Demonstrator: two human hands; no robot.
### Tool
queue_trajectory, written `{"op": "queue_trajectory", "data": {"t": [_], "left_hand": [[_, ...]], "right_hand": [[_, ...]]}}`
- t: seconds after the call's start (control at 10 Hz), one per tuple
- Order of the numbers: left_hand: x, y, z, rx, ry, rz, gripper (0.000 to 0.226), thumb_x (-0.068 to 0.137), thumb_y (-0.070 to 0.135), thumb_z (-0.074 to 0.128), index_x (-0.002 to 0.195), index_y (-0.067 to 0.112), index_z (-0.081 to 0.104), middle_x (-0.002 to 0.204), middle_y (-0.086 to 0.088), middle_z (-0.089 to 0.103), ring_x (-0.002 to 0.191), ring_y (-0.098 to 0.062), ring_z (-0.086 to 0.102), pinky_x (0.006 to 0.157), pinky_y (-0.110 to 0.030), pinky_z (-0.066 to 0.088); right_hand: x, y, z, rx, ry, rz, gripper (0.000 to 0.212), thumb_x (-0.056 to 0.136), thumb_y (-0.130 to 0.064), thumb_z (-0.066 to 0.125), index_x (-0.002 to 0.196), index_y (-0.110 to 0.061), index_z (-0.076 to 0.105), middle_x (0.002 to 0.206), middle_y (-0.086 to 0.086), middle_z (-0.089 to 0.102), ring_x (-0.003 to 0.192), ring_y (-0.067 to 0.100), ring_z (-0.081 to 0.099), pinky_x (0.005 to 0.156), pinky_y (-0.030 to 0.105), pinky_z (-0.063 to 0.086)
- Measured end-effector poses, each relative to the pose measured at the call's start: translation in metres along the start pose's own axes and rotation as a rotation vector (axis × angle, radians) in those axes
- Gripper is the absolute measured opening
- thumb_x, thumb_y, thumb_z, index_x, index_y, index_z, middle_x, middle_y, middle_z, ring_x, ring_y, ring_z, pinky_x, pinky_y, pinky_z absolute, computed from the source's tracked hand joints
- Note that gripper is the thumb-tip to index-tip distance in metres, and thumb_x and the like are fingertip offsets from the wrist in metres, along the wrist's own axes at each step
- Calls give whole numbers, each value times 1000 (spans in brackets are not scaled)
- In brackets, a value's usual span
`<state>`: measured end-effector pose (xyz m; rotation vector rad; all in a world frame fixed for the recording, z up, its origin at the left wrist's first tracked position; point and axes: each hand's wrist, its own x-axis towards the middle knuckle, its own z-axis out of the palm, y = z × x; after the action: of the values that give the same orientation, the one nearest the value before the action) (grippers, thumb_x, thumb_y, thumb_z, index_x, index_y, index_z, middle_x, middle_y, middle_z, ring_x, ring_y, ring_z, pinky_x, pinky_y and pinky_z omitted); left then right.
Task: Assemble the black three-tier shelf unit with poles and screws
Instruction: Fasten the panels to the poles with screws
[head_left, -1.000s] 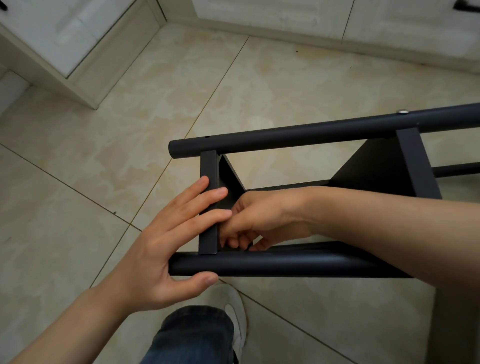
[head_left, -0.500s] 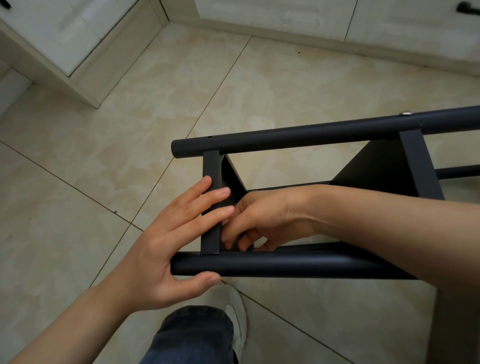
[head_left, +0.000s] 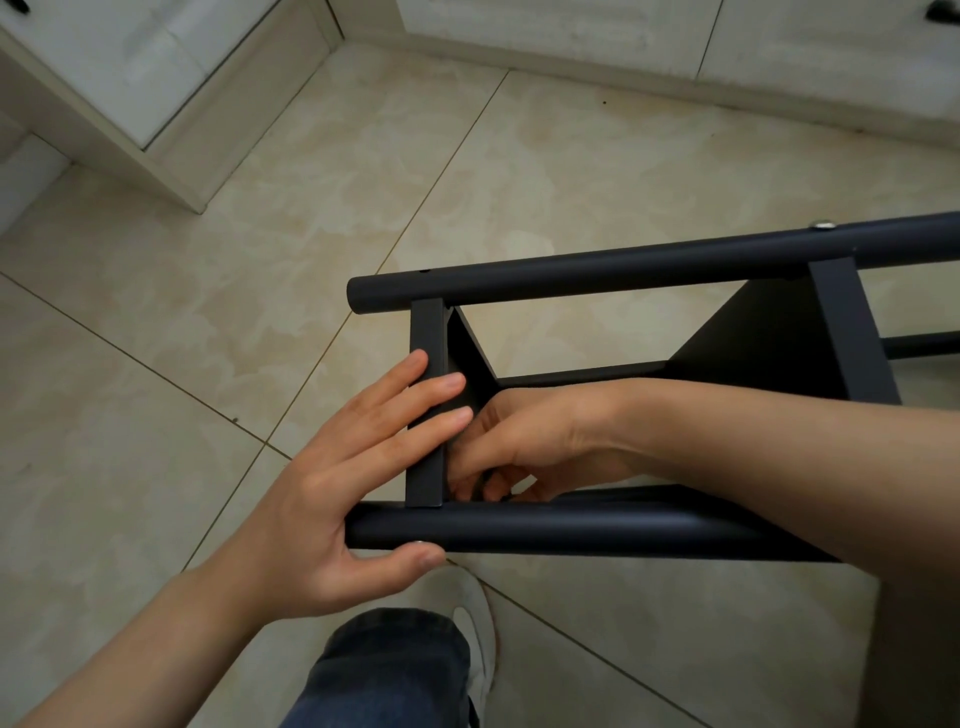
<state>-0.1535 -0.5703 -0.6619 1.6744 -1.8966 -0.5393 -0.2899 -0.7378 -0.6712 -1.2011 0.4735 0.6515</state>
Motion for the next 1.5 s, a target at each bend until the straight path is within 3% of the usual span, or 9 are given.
{"op": "queue_trajectory", "data": {"t": [0.3, 0.7, 0.9, 1.1, 1.3, 1.5], "left_hand": [[0, 0, 0, 1, 0, 2, 70, 97, 56, 55, 149, 11, 40, 162, -2, 37, 154, -33, 23, 124, -42, 24], [0, 1, 1, -4, 7, -1, 71, 97, 55, 56, 149, 10, 40, 161, -4, 38, 154, -33, 23, 124, -42, 24], [-1, 0, 1, -2, 6, -5, 70, 97, 56, 56, 150, 12, 40, 162, -2, 37, 154, -32, 23, 124, -41, 24], [-1, 0, 1, -7, 8, -5, 69, 97, 55, 57, 149, 13, 42, 161, -3, 38, 154, -33, 23, 124, -42, 24], [-1, 1, 0, -5, 6, -5, 69, 97, 55, 57, 148, 12, 42, 161, -3, 38, 154, -33, 23, 124, -41, 25], [0, 1, 1, -9, 6, -7, 68, 96, 54, 57, 148, 12, 43, 161, -4, 38, 154, -33, 23, 124, -40, 24]], "right_hand": [[-2, -5, -4, 11, -1, 57, 7, 86, -17, 65, 85, -15, 71, 76, -2, 67, 72, 11, 54, 71, 26, 44], [-2, -4, -1, -7, -5, 17, 9, 90, -21, 64, 86, -16, 71, 76, -3, 67, 67, 9, 55, 67, 23, 45], [-2, -6, -3, 13, -8, 61, 10, 86, -22, 65, 88, -15, 72, 79, -1, 66, 72, 11, 54, 76, 28, 43], [0, -3, -2, -9, 6, 13, 14, 89, -21, 66, 77, -18, 72, 75, -3, 68, 67, 9, 58, 67, 23, 47], [0, -3, -4, 44, 21, 28, 22, 90, -19, 63, 70, -16, 72, 69, -1, 64, 66, 10, 57, 68, 23, 46], [-1, -3, -2, 69, -34, 31, 11, 90, -18, 62, 93, -12, 71, 78, 0, 67, 68, 11, 59, 65, 22, 49]]}}
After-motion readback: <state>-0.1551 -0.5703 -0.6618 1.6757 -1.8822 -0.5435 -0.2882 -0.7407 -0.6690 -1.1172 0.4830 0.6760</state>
